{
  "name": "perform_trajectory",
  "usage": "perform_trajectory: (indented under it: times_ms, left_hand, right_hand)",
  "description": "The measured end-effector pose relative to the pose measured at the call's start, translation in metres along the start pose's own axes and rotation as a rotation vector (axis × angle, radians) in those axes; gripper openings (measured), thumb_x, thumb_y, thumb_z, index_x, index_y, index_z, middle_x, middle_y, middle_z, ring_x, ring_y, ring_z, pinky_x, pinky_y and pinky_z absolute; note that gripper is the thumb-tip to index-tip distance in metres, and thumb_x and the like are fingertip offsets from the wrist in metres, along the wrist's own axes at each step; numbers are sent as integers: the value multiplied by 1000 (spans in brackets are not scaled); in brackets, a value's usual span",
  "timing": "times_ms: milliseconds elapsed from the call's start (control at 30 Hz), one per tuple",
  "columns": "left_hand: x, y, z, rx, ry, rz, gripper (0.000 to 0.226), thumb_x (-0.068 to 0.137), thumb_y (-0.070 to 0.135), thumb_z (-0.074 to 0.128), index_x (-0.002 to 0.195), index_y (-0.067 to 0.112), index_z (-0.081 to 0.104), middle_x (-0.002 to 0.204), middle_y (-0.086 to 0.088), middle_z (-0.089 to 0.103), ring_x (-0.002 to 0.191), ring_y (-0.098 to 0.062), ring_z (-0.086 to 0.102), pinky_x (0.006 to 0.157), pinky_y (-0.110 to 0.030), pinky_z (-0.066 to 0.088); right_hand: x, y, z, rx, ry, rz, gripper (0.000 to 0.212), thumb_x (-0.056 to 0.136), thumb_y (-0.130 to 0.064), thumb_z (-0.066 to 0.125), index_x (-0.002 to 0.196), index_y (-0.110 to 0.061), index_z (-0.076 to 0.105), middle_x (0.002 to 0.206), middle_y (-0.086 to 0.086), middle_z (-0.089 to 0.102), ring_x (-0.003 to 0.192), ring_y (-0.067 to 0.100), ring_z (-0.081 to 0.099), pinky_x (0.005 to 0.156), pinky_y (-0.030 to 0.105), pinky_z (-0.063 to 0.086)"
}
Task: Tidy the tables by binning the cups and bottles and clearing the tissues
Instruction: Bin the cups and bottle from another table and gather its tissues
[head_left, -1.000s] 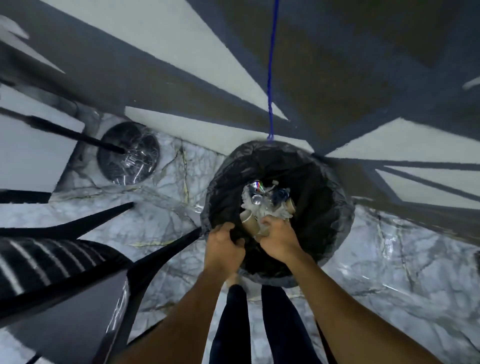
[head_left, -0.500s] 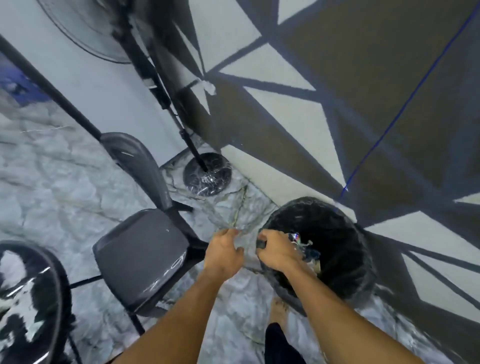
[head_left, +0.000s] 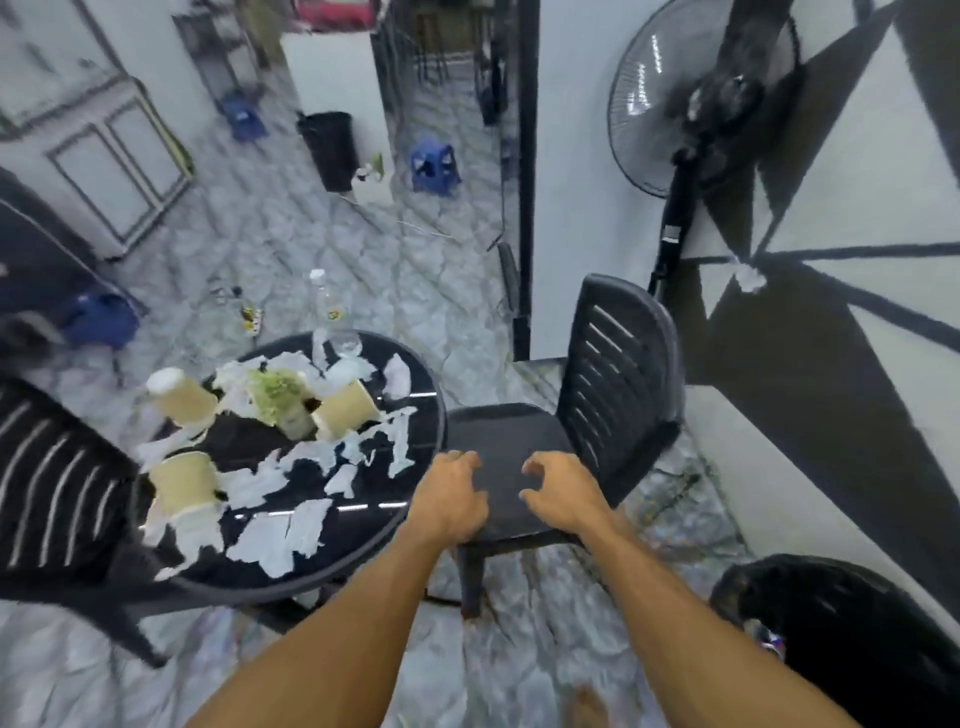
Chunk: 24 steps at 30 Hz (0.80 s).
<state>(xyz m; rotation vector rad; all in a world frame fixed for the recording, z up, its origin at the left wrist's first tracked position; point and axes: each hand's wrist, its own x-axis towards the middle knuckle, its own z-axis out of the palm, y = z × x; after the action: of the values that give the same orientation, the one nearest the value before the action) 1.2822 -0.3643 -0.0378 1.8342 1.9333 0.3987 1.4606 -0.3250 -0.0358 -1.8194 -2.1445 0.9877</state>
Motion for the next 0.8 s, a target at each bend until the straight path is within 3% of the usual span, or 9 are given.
perform_trajectory:
  times_ms: [67, 200, 367, 467, 600, 700, 800]
  left_hand:
    - [-5, -29, -25, -13, 49, -81, 20, 78, 22, 61, 97, 17, 60, 104, -5, 61, 108, -28, 57, 81, -34, 46]
    - [-13, -83, -63, -46, 129, -243, 40, 80, 24, 61, 118, 13, 65, 121, -5, 63, 115, -25, 56, 95, -36, 48]
    - [-11, -144, -97, -81, 177, -434, 38, 82, 25, 62, 118, 15, 64, 123, -3, 61, 114, -22, 56, 94, -32, 47]
    - [-3, -171, -117, -83, 234, -523, 28, 80, 22, 59, 105, 12, 67, 112, -4, 66, 106, -24, 61, 86, -36, 53]
    - [-2, -202, -132, -77, 297, -639, 44, 87, 25, 61, 130, 15, 60, 135, -4, 56, 127, -22, 49, 104, -33, 41]
    - [-4, -225, -135, -138, 333, -703, 45, 87, 23, 61, 131, 19, 57, 137, -2, 54, 128, -20, 48, 101, -28, 38]
    - [-7, -247, -135, -187, 345, -759, 47, 88, 22, 61, 134, 19, 54, 140, -1, 51, 131, -19, 45, 101, -27, 36]
  right_hand:
    - [16, -35, 14, -33, -39, -72, 37, 84, -31, 71, 120, -24, 65, 125, -4, 65, 115, 18, 61, 94, 34, 51]
    - [51, -97, 42, -107, -135, -207, 35, 84, -26, 69, 118, -24, 66, 122, -4, 66, 111, 18, 61, 92, 34, 52]
    - [103, -160, 72, -118, -225, -323, 36, 80, -23, 69, 116, -22, 67, 119, -1, 67, 107, 20, 63, 90, 33, 52]
    - [136, -189, 87, -123, -251, -387, 40, 80, -24, 68, 120, -20, 65, 121, 0, 65, 109, 21, 62, 92, 33, 52]
    - [170, -221, 108, -223, -282, -516, 40, 82, -21, 66, 122, -18, 64, 122, 3, 64, 115, 24, 57, 93, 34, 49]
    - [186, -241, 126, -292, -301, -567, 41, 82, -21, 64, 123, -22, 62, 123, 4, 60, 119, 23, 52, 92, 31, 46]
    - [201, -251, 146, -324, -304, -580, 40, 80, -19, 62, 119, -25, 64, 123, 2, 57, 109, 23, 58, 85, 30, 48]
